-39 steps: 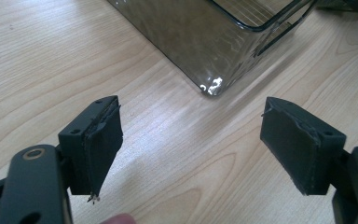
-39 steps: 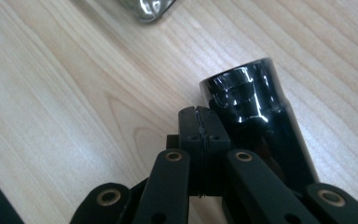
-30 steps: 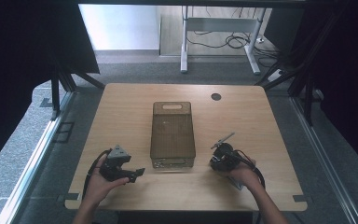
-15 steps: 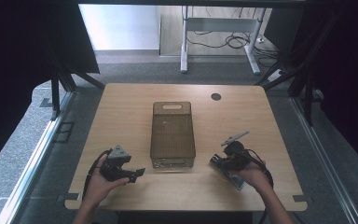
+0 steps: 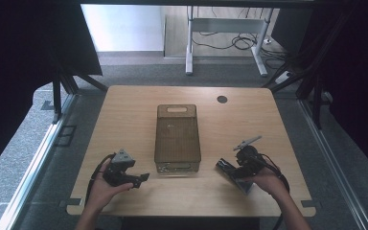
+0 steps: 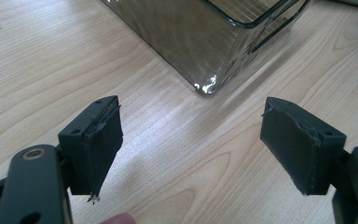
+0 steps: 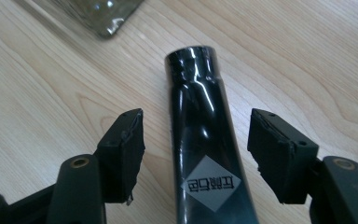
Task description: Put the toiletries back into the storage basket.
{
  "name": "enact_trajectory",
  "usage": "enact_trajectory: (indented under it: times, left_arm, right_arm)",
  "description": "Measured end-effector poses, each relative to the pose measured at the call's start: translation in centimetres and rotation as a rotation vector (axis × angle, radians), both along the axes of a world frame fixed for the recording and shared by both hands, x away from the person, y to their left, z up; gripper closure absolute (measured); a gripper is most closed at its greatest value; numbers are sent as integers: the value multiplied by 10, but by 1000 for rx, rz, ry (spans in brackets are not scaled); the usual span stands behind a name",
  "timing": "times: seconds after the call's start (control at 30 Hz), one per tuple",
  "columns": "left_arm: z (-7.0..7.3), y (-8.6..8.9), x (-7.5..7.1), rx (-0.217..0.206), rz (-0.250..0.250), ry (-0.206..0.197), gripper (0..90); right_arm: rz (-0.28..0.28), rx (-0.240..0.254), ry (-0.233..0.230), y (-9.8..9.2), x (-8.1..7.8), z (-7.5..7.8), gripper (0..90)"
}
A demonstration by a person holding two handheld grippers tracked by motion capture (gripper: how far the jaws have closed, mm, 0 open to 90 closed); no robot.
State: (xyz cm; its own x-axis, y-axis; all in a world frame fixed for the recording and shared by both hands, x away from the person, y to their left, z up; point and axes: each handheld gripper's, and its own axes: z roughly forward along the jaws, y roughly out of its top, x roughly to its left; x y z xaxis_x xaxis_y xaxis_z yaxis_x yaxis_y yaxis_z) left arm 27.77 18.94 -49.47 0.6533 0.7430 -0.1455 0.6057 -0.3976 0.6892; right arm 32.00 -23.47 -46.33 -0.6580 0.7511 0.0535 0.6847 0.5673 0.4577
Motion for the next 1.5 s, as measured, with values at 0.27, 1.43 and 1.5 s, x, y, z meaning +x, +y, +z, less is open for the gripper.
enact_trajectory:
  times: [0.27,1.43,1.5]
  left_arm:
    - [-1,-1,0,2,-3,3,213]
    - [-1,-2,0,2,-7,-1,213]
    - [0,-2,0,3,-8,-1,213]
  right_arm:
    - [5,-51,30,-1,2,-3,323]
    - [40,-198,117,17,16,-41,406]
    - [33,-194,129,15,17,-40,423]
